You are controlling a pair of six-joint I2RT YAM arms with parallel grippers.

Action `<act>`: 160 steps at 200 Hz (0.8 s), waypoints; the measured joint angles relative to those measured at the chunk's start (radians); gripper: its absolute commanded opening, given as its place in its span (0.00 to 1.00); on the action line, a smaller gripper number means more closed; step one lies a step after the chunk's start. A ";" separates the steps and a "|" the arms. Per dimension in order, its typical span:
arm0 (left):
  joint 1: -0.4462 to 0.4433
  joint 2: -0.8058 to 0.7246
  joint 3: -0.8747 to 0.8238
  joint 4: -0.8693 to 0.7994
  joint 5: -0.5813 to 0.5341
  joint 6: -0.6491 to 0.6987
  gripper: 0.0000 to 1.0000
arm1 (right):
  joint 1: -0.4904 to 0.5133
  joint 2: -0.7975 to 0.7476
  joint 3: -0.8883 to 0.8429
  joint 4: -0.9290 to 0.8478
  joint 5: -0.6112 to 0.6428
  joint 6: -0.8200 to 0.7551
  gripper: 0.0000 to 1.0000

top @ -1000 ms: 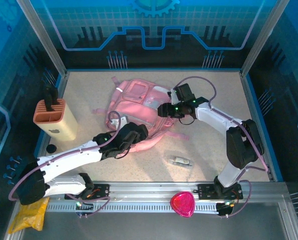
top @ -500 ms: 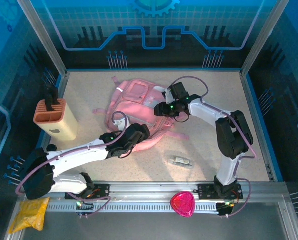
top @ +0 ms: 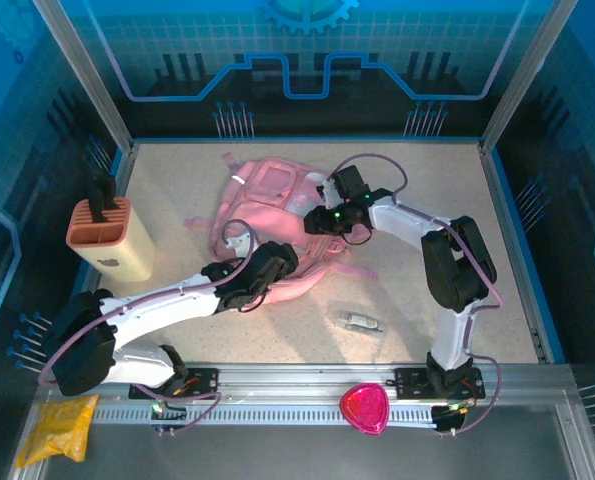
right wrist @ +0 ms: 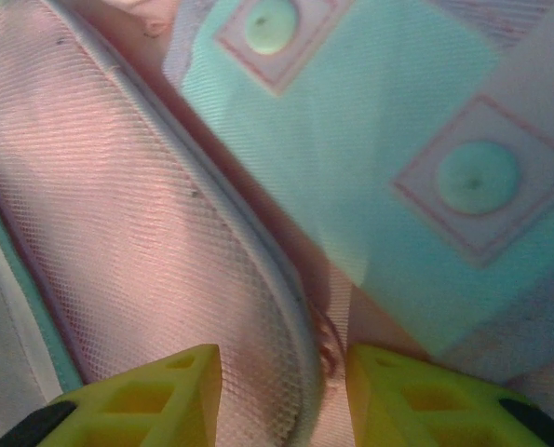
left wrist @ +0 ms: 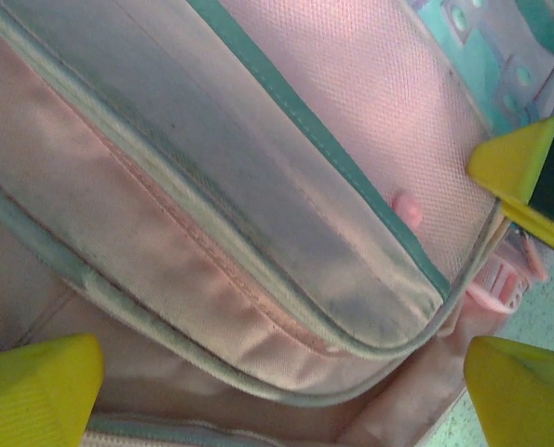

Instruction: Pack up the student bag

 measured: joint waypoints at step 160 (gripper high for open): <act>0.233 0.157 0.023 0.258 0.280 0.106 0.99 | 0.009 -0.204 -0.287 0.258 0.023 0.194 0.00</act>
